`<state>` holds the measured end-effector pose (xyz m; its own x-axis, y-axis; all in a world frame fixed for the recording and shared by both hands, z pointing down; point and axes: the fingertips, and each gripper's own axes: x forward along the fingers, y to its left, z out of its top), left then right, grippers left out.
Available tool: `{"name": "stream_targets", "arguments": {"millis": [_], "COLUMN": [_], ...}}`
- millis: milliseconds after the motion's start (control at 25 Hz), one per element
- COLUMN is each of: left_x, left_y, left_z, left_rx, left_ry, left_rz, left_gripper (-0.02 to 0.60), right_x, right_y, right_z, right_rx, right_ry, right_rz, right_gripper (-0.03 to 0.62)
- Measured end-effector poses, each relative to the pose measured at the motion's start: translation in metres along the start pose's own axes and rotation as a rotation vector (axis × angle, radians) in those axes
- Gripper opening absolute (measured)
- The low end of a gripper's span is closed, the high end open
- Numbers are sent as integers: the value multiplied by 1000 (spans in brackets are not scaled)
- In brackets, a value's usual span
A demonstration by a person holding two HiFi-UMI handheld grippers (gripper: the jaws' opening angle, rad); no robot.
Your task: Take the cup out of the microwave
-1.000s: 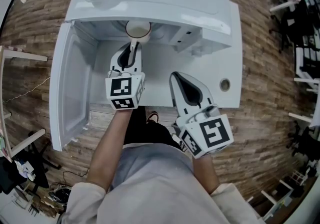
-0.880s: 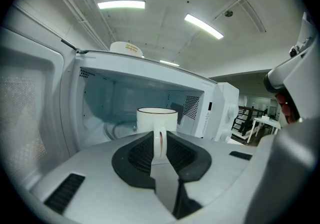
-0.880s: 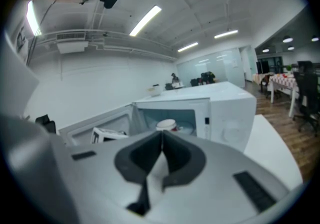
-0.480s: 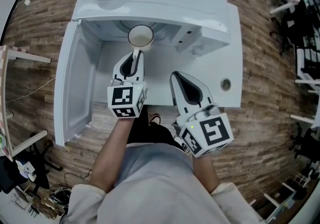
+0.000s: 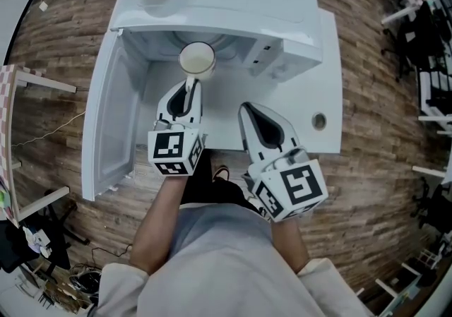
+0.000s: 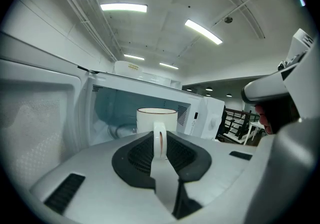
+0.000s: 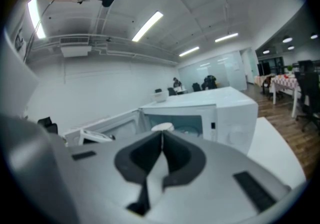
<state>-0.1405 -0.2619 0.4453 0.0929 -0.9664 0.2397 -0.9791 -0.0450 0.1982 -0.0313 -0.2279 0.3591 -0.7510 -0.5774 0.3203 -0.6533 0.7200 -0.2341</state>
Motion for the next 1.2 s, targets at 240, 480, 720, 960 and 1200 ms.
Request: {"name": "stream_targets", "arguments": {"millis": [240,480,720,960,1200], "left_x": [-17,-39,-65,-89,-118], "left_y": [-5,-18,-29,-40,-51], "left_z": [6,17,26,40,49], "left_rx": [-8,-14,-30,-25,-26], "left_ry": [9,6,4,-14,-18], "left_rz": [-10,-26,-48,-67,-85], "left_gripper": [66,66,66,66,66], "right_x": [-6,-17,-27,-36,-50], "right_y": [5,8,13,24,29], "right_z": [7,12,16,23,22], "right_rx": [-12,-27,-43,-65,-102], "right_ry": [-22,-43,-66,-94,-92], "right_rz": [10,27,35,54,38], "right_gripper": [23,23,23,22,21]}}
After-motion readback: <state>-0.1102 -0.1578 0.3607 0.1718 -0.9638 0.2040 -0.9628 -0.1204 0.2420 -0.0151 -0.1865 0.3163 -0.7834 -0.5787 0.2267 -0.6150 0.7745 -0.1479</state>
